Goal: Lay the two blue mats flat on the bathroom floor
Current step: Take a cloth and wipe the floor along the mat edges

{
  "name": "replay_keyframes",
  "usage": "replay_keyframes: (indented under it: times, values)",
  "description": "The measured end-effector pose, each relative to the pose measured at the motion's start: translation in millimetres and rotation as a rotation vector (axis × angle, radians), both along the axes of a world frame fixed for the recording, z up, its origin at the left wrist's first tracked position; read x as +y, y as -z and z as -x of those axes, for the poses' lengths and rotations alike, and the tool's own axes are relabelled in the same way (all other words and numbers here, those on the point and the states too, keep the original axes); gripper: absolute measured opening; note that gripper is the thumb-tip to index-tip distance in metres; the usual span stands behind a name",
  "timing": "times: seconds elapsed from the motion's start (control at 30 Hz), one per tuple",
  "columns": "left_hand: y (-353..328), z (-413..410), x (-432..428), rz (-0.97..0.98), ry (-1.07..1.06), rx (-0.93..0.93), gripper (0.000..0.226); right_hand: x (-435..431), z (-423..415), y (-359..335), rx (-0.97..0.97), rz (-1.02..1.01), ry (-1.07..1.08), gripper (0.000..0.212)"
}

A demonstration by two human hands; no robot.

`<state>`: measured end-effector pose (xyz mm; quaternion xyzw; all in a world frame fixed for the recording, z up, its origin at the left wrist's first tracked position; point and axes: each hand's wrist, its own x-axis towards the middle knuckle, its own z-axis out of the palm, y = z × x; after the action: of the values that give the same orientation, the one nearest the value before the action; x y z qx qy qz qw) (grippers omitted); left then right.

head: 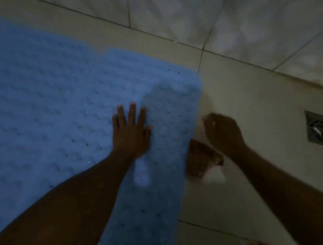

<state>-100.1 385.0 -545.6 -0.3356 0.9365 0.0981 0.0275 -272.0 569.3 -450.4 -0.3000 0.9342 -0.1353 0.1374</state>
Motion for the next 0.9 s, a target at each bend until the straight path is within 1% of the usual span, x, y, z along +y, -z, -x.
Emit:
replay_keyframes:
  times: [0.07,0.1,0.13,0.2,0.27,0.37,0.43,0.47,0.57,0.63,0.7,0.77,0.9]
  values:
    - [-12.5,7.5,41.2,0.102,0.143,0.156,0.062,-23.3,25.9,5.2,-0.027,0.01,-0.113,0.037]
    - [-16.7,12.9,67.8,0.103,0.261,0.227,0.059,-37.6,34.6,5.5,-0.056,-0.024,-0.184,0.034]
    - [-20.4,18.5,96.2,0.043,0.379,0.277,0.057,-52.1,41.7,5.1,-0.084,-0.059,-0.25,0.034]
    - [-21.7,28.6,147.5,-0.113,0.567,0.24,0.058,-78.4,47.1,5.6,-0.145,-0.072,-0.349,0.037]
    - [-16.0,34.4,178.8,-0.16,0.598,0.14,0.059,-95.3,41.3,14.6,-0.203,-0.064,-0.441,0.042]
    - [-5.6,29.1,194.5,-0.095,0.515,0.099,0.053,-110.0,14.8,39.8,-0.234,-0.066,-0.546,0.054]
    - [-8.3,7.9,199.2,-0.101,0.453,0.095,0.051,-113.1,-10.9,56.4,-0.157,-0.103,-0.57,0.067]
    - [-10.5,-7.3,205.0,-0.116,0.406,0.11,0.051,-112.3,-24.2,64.7,-0.105,-0.125,-0.553,0.069]
    - [-18.0,-57.2,240.2,-0.12,0.252,0.182,0.049,-102.1,-58.9,82.7,-0.009,-0.118,-0.417,0.07]
    - [-25.0,-86.6,273.4,-0.128,0.162,0.155,0.056,-91.2,-70.5,86.1,0.037,-0.098,-0.39,0.071]
    - [-32.4,-117.0,302.2,-0.179,0.087,0.098,0.059,-87.9,-75.4,91.0,0.06,-0.064,-0.399,0.071]
    - [-28.6,-144.5,321.6,-0.208,0.033,0.106,0.055,-88.4,-77.8,100.0,0.09,-0.028,-0.352,0.07]
    - [-19.9,-206.4,346.4,-0.133,-0.004,0.081,0.054,-85.5,-90.9,106.5,0.163,0.033,-0.343,0.069]
